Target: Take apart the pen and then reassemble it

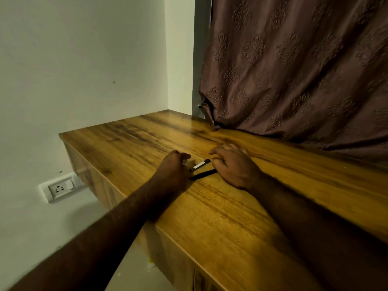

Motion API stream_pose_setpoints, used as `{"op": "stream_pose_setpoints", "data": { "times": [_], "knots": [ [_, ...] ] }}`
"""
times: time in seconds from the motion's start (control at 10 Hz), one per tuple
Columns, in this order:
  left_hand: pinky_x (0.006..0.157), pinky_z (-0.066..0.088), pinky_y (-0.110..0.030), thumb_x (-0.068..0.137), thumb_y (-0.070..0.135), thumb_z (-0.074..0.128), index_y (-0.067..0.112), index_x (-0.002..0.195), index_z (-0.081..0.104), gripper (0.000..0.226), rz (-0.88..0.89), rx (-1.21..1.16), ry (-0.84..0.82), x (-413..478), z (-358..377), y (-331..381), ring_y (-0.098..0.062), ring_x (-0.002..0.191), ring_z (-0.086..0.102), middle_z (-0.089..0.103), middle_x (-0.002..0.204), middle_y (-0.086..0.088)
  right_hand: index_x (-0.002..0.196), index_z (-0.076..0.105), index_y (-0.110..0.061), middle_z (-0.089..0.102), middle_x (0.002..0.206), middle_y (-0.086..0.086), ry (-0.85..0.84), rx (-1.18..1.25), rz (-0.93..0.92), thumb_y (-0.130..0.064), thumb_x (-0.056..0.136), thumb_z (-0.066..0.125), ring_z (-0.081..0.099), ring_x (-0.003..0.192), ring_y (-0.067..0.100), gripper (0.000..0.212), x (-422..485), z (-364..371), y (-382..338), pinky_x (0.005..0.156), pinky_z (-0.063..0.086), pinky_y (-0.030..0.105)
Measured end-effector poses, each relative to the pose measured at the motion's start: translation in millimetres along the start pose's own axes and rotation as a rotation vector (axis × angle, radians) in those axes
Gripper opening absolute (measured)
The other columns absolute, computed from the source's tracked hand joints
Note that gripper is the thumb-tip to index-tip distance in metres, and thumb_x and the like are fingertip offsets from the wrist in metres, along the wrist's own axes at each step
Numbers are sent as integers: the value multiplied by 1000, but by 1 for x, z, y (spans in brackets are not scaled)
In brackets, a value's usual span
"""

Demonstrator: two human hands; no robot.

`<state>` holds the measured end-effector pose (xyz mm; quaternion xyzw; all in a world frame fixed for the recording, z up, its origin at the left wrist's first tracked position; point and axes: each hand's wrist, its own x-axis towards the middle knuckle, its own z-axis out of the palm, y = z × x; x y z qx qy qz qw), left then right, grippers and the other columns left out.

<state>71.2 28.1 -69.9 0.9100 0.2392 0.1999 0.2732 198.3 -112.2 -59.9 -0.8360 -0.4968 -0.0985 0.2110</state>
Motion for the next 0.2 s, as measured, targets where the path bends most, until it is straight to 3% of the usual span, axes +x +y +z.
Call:
{"op": "stream_pose_setpoints", "data": {
  "times": [0.1,0.2],
  "knots": [
    [72,48,-15,88,13,60,10,129,56,41,18,-62,17,40,-5,-14,-18,99,61,58,126,-12,119,60,-29,58,130,-4,-62,8,17,-47,80,29,47,123,19,52,33,6,-2,106,30,45],
    [79,45,-22,93,20,52,9,129,54,37,59,-80,-10,75,-8,-20,-18,102,59,58,126,-11,117,62,-26,61,126,0,-94,18,31,-49,80,27,53,117,22,56,70,14,-10,104,36,45]
  ]
}}
